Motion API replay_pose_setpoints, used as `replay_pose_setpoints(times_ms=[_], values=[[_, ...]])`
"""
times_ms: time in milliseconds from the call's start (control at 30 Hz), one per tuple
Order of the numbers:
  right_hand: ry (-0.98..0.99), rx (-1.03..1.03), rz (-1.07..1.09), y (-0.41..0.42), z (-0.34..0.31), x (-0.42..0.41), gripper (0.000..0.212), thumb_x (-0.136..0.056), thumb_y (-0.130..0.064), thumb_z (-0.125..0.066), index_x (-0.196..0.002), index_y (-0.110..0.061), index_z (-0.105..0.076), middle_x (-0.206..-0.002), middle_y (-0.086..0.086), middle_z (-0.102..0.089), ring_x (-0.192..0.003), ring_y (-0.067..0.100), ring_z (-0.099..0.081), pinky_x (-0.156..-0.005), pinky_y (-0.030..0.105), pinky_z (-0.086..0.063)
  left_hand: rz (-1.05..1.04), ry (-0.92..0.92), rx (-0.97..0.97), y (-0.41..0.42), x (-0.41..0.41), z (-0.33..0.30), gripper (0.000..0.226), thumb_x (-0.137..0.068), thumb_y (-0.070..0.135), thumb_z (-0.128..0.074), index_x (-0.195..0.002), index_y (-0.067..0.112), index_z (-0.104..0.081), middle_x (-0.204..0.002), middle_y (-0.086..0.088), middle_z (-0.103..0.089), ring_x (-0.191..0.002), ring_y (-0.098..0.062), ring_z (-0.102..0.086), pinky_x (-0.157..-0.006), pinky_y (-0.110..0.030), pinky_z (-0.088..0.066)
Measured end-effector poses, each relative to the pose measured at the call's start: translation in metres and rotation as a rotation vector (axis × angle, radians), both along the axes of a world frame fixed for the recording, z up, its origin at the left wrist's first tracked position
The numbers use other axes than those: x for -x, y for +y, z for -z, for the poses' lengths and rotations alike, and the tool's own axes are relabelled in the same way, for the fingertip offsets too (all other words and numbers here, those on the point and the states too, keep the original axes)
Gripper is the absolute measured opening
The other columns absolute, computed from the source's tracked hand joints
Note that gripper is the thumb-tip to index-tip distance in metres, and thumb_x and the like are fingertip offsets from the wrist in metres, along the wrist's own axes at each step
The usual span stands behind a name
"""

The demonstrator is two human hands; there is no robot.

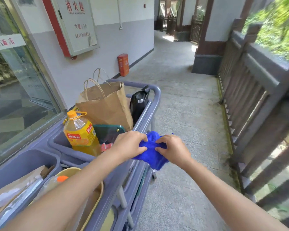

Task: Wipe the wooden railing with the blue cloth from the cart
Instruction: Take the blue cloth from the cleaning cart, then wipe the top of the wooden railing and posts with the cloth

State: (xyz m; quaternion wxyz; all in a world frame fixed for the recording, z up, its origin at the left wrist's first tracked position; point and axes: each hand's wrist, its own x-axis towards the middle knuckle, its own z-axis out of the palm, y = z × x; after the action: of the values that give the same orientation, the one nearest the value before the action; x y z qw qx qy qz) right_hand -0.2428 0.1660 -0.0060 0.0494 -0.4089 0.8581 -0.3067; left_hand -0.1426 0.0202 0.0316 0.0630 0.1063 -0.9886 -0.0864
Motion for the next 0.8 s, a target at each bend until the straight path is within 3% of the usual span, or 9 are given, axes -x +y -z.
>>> replay_pose_setpoints(times_ms=[167,267,367,633,800], values=[[0.012,-0.067,0.282,0.103,-0.043,0.028,0.025,-0.078,-0.027,-0.067,-0.102,-0.020,-0.069,-0.103,0.002,-0.068,-0.101,0.021,-0.058,-0.084,0.034,-0.048,0.279,0.021,-0.066,0.075,0.078,-0.022,0.031,-0.078,0.035,-0.062,-0.107,0.026,-0.062,-0.108,0.001,-0.068,-0.106,-0.022,-0.058,-0.081,-0.029,-0.037],[0.021,-0.117,0.439,0.177,-0.070,0.026,0.026,-0.077,-0.028,-0.069,-0.101,-0.019,-0.069,-0.102,0.003,-0.070,-0.099,0.022,-0.060,-0.086,0.036,-0.050,0.463,0.014,-0.151,0.138,0.108,-0.036,0.028,-0.076,0.030,-0.063,-0.103,0.025,-0.064,-0.104,0.002,-0.069,-0.101,-0.021,-0.059,-0.082,-0.030,-0.043],[0.027,-0.141,0.608,0.251,-0.095,0.005,0.023,-0.076,-0.030,-0.069,-0.097,-0.022,-0.070,-0.099,0.000,-0.070,-0.096,0.020,-0.061,-0.084,0.038,-0.051,0.660,0.020,-0.236,0.210,0.122,-0.052,0.022,-0.074,0.025,-0.063,-0.096,0.024,-0.065,-0.094,0.001,-0.068,-0.092,-0.020,-0.060,-0.074,-0.029,-0.047],[0.081,-0.114,1.022,0.415,-0.123,-0.092,0.024,-0.074,-0.027,-0.071,-0.096,-0.018,-0.071,-0.101,0.002,-0.070,-0.099,0.021,-0.061,-0.084,0.038,-0.051,1.078,0.059,-0.280,0.397,0.093,-0.076,0.027,-0.073,0.023,-0.063,-0.099,0.018,-0.065,-0.100,-0.004,-0.070,-0.096,-0.023,-0.061,-0.086,-0.036,-0.049],[0.121,-0.190,1.192,0.493,-0.127,-0.161,0.024,-0.076,-0.028,-0.070,-0.098,-0.018,-0.071,-0.101,0.007,-0.070,-0.098,0.026,-0.061,-0.084,0.039,-0.050,1.276,0.063,-0.302,0.495,0.053,-0.079,0.028,-0.075,0.022,-0.065,-0.102,0.016,-0.065,-0.103,-0.005,-0.070,-0.098,-0.022,-0.060,-0.086,-0.031,-0.046]])
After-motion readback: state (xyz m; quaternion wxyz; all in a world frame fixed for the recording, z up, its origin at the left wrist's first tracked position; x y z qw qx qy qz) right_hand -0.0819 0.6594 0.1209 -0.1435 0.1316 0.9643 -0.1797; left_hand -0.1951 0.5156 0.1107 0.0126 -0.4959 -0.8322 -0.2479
